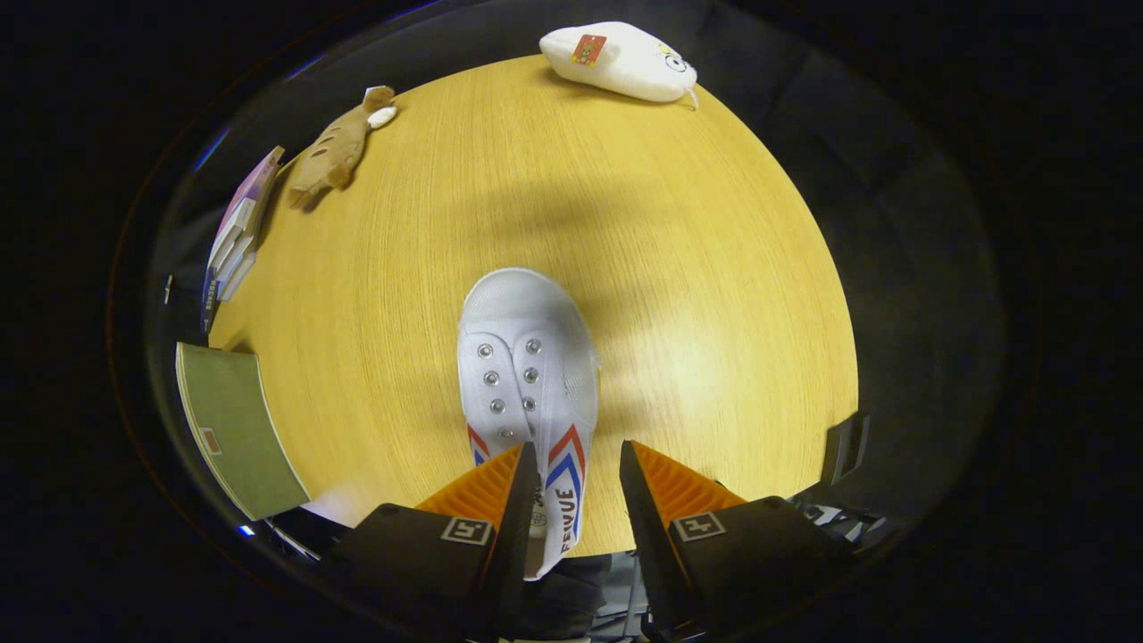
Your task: Open the storage box then place both shoes into the box .Put the left shoe in first, then the right shoe, with the right side of both shoes facing outward in a uniform manner.
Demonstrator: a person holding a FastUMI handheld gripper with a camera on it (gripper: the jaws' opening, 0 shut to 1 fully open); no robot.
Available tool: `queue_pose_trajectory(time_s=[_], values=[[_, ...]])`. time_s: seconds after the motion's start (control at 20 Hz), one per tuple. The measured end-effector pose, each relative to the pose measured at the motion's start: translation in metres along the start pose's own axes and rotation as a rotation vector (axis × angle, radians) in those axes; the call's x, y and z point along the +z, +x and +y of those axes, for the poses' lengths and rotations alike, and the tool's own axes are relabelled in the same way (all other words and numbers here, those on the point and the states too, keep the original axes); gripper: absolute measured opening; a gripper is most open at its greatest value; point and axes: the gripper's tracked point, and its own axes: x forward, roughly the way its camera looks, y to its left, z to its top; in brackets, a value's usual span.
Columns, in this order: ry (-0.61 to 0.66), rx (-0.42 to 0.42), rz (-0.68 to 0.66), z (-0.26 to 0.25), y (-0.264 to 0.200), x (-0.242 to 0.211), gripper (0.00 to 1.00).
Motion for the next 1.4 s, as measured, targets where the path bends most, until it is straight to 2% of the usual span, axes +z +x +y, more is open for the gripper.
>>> queue_pose_trajectory(time_s=[0.05,0.15,0.4,0.45,0.5,0.55,0.6,0.75,0.95,1.05,1.15,1.35,1.4], values=[[0.004,0.038,0.012,0.008,0.005,-0.001,0.58],[0.031,0.059,0.035,0.013,0.01,-0.001,0.37],[-0.072,0.03,0.077,0.012,0.016,-0.002,0.38],[-0.078,0.026,0.08,0.009,0.019,-0.002,0.34],[-0.062,0.029,0.077,0.009,0.017,0.001,0.25],[-0.052,0.048,0.08,0.01,0.015,0.0,0.11],[-0.052,0.077,0.076,0.008,0.011,0.002,0.07],[0.035,0.185,0.066,0.015,-0.004,0.002,0.05],[0.107,0.277,0.025,0.04,-0.032,0.005,0.05],[0.171,0.389,-0.003,0.071,-0.056,0.016,0.05],[0.157,0.357,-0.025,0.071,-0.059,0.023,0.05],[0.081,0.112,-0.002,0.027,-0.024,0.001,0.08],[0.071,0.082,0.009,0.021,-0.019,-0.006,0.2]])
